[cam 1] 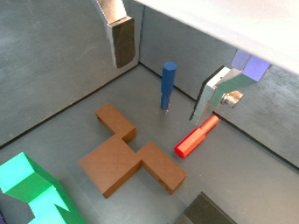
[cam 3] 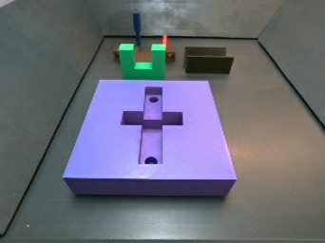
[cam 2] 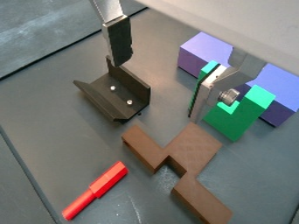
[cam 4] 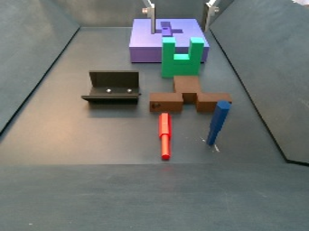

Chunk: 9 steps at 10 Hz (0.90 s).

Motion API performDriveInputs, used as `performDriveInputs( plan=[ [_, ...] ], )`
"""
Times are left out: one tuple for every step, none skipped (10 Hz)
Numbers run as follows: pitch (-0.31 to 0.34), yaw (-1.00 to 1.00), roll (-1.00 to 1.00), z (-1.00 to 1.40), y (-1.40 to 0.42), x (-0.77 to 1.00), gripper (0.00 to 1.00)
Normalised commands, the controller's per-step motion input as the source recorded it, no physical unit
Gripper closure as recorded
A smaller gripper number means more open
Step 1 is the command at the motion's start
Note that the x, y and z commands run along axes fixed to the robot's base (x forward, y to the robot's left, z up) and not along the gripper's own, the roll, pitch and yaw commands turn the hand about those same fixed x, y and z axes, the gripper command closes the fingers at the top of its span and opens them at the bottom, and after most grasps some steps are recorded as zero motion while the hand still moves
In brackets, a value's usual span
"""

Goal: Pick up the green object. Move up. Move to above the board. Insert the green object.
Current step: Pick up the green object.

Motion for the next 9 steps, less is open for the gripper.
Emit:
performDriveInputs(
  plan=[
    [0.000,0.00,0.00,0.00,-0.02,0.00,0.00],
    [0.000,0.00,-0.01,0.00,0.00,0.00,0.00],
    [0.000,0.00,-0.01,0.00,0.00,0.00,0.00],
    [0.000,0.00,0.00,-0.02,0.00,-0.02,0.00],
    [0.000,0.00,0.03,0.00,-0.03,0.00,0.00],
    [0.000,0.00,0.00,-0.05,-0.03,0.00,0.00],
    [-0.031,0.00,-0.01,-0.23,0.00,0.00,0.00],
    [-0.064,0.00,0.00,-0.31,-0.06,0.00,0.00],
    [-0.056,0.00,0.00,-0.30,-0.10,0.05,0.00]
  ],
)
